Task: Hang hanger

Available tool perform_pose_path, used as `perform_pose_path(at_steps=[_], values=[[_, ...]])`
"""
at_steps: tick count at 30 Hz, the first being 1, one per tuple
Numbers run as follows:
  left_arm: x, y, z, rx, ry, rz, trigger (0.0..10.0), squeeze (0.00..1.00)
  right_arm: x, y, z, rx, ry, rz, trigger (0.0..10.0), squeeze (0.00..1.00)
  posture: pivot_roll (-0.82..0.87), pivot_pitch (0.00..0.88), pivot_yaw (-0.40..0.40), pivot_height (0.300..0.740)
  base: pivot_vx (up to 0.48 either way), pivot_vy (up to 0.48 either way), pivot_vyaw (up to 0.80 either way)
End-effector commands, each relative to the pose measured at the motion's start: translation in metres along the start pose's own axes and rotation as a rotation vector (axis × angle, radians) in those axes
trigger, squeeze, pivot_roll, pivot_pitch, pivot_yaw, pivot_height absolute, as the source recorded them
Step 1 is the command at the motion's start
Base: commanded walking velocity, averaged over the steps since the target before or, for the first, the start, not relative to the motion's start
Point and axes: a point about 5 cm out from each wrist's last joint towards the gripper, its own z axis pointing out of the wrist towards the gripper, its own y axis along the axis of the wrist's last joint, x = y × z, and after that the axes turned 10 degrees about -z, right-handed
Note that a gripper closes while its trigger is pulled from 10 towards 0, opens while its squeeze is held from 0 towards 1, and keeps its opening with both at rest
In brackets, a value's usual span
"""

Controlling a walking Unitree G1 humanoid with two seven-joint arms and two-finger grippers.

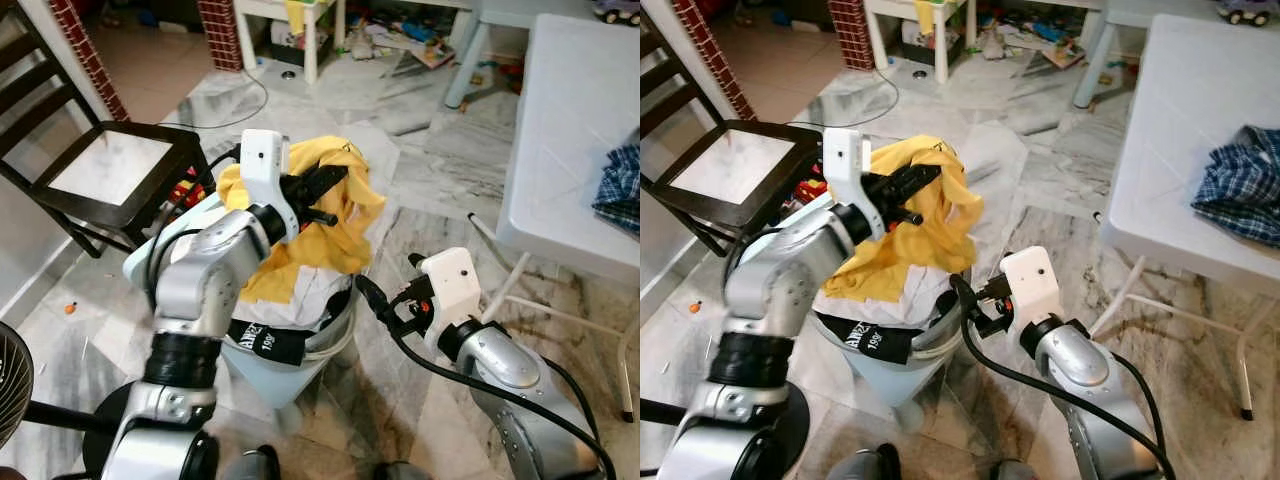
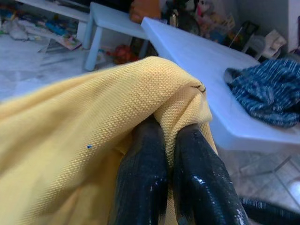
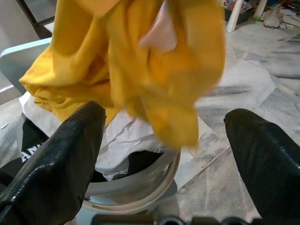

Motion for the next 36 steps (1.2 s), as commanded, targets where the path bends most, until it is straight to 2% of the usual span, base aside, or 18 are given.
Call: perform_pose_path(at_steps=[1, 5, 7, 8, 10, 11, 13, 14, 17, 22, 28, 29, 30, 32, 33, 34, 35, 36], values=[[-0.007, 0.018, -0.008, -0.054, -0.045, 0.02, 0.0, 0.0, 0.002, -0.002, 0.001, 0.002, 0.005, -0.001, 10.0, 0.0, -0.1, 0.125, 0.043, 0.74, 0.0, 0.0, 0.0], [-0.014, 0.057, -0.028, -0.155, -0.088, 0.011, 0.0, 0.0, 0.002, -0.004, 0.003, 0.0, 0.006, 0.0, 10.0, 0.0, -0.09, 0.122, 0.04, 0.74, 0.0, 0.0, 0.0], [-0.017, 0.068, -0.039, -0.18, -0.105, -0.014, 0.0, 0.0, 0.003, -0.004, 0.005, -0.004, 0.009, 0.001, 10.0, 0.0, -0.07, 0.122, 0.04, 0.74, 0.0, 0.0, 0.0], [-0.01, 0.063, -0.048, -0.167, -0.087, -0.044, 0.0, 0.0, 0.004, -0.004, 0.006, -0.007, 0.012, 0.003, 10.0, 0.0, -0.06, 0.122, 0.04, 0.74, 0.0, 0.0, 0.0], [-0.004, 0.058, -0.053, -0.15, -0.064, -0.066, 0.0, 0.0, 0.005, -0.004, 0.007, -0.008, 0.013, 0.004, 10.0, 0.0, -0.06, 0.122, 0.04, 0.74, 0.0, 0.0, 0.0], [0.01, 0.041, -0.06, -0.109, 0.032, -0.085, 0.0, 0.0, 0.005, -0.004, 0.007, -0.009, 0.015, 0.004, 10.0, 0.0, -0.06, 0.125, 0.04, 0.74, 0.0, 0.0, 0.0], [0.023, 0.017, -0.068, -0.032, 0.13, -0.119, 0.0, 0.0, 0.005, -0.006, 0.006, -0.009, 0.016, 0.004, 10.0, 0.0, -0.06, 0.125, 0.04, 0.74, 0.0, 0.0, 0.0], [0.031, -0.005, -0.075, 0.043, 0.204, -0.159, 0.0, 0.0, 0.005, -0.006, 0.005, -0.009, 0.017, 0.003, 10.0, 0.0, -0.06, 0.132, 0.036, 0.74, 0.0, 0.0, 0.0], [0.033, -0.033, -0.084, 0.125, 0.242, -0.219, 0.0, 0.0, 0.004, -0.007, 0.004, -0.007, 0.018, -0.001, 10.0, 0.0, -0.07, 0.138, 0.032, 0.74, 0.0, 0.0, 0.0], [0.029, -0.049, -0.089, 0.168, 0.24, -0.261, 0.0, 0.0, 0.002, -0.008, 0.002, -0.001, 0.016, -0.009, 10.0, 0.0, -0.07, 0.14, 0.029, 0.74, 0.0, 0.0, 0.0], [0.059, -0.051, -0.093, 0.147, 0.406, -0.189, 0.0, 0.0, 0.003, -0.008, 0.004, 0.0, 0.022, -0.014, 10.0, 0.0, -0.07, 0.143, 0.02, 0.74, 0.0, 0.0, 0.0], [0.07, -0.047, -0.09, 0.125, 0.466, -0.123, 0.0, 0.0, 0.005, -0.007, 0.004, 0.0, 0.027, -0.017, 10.0, 0.0, -0.07, 0.144, 0.017, 0.74, 0.0, 0.0, 0.0], [0.075, -0.045, -0.089, 0.12, 0.496, -0.092, 1.3, 0.0, 0.005, -0.007, 0.005, 0.0, 0.029, -0.018, 10.0, 0.0, -0.08, 0.144, 0.016, 0.74, 0.0, 0.0, 0.0], [0.089, -0.038, -0.087, 0.102, 0.597, 0.005, 7.6, 0.0, 0.005, -0.007, 0.005, 0.001, 0.031, -0.024, 10.0, 0.0, -0.08, 0.145, 0.016, 0.74, 0.0, 0.0, 0.0], [0.092, -0.036, -0.087, 0.095, 0.623, 0.025, 7.6, 0.0, 0.005, -0.007, 0.005, 0.001, 0.03, -0.025, 10.0, 0.0, -0.08, 0.146, 0.015, 0.74, 0.0, 0.0, 0.0], [0.094, -0.035, -0.088, 0.091, 0.638, 0.04, 10.0, 0.0, 0.005, -0.007, 0.005, 0.002, 0.03, -0.026, 10.0, 0.0, -0.08, 0.146, 0.016, 0.74, 0.0, 0.0, 0.0], [0.099, -0.032, -0.089, 0.083, 0.673, 0.085, 10.0, 0.04, 0.005, -0.007, 0.004, 0.003, 0.027, -0.028, 10.0, 0.0, -0.09, 0.148, 0.016, 0.74, 0.0, 0.0, 0.0], [0.105, -0.03, -0.092, 0.072, 0.723, 0.129, 10.0, 0.37, 0.004, -0.007, 0.004, 0.006, 0.022, -0.031, 10.0, 0.0, -0.09, 0.149, 0.018, 0.74, 0.0, 0.0, 0.0]])
